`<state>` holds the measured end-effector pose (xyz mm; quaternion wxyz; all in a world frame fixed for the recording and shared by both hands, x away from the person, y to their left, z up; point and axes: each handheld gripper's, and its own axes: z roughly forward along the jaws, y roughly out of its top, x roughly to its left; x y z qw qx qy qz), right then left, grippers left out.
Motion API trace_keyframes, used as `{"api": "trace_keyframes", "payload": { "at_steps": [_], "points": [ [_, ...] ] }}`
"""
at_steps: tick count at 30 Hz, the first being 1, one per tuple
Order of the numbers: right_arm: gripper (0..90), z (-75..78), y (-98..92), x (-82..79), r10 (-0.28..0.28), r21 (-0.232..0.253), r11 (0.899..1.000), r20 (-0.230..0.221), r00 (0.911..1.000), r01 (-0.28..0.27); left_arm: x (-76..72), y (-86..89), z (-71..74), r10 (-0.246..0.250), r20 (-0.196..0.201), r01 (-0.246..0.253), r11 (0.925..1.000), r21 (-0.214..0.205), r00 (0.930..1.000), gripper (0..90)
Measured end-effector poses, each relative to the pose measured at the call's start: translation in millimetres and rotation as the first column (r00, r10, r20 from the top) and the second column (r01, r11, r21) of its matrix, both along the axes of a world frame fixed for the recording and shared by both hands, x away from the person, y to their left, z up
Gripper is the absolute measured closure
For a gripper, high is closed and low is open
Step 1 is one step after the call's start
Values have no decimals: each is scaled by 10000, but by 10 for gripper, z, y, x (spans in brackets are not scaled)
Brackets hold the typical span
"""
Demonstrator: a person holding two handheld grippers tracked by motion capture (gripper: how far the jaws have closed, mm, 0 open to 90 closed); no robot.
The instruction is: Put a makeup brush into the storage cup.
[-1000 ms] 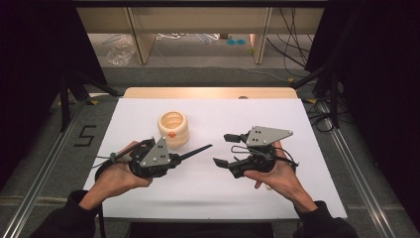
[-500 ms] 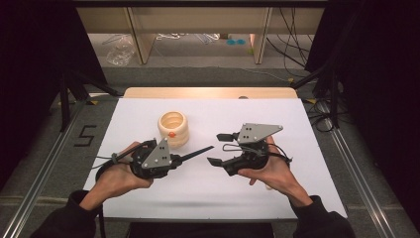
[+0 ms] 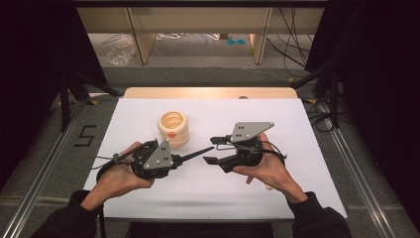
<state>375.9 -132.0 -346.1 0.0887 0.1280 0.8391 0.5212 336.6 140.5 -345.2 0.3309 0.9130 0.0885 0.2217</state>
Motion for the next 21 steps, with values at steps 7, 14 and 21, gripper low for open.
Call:
{"api": "trace_keyframes", "payload": {
  "at_steps": [7,14,21],
  "points": [
    [456,-12,41,3,208,-8,9998,-105,9997,-208,-13,-11,8,-72,74,71,9998,172,9999,783],
    [569,-4,84,3,612,-189,9979,-157,9980,-614,-28,-35,-9,-170,52,169,9997,166,9998,783],
    [619,-15,131,7,945,-414,9945,-445,9945,-963,-45,-44,-1,-197,149,195,9997,148,9997,784]
  ]
}}
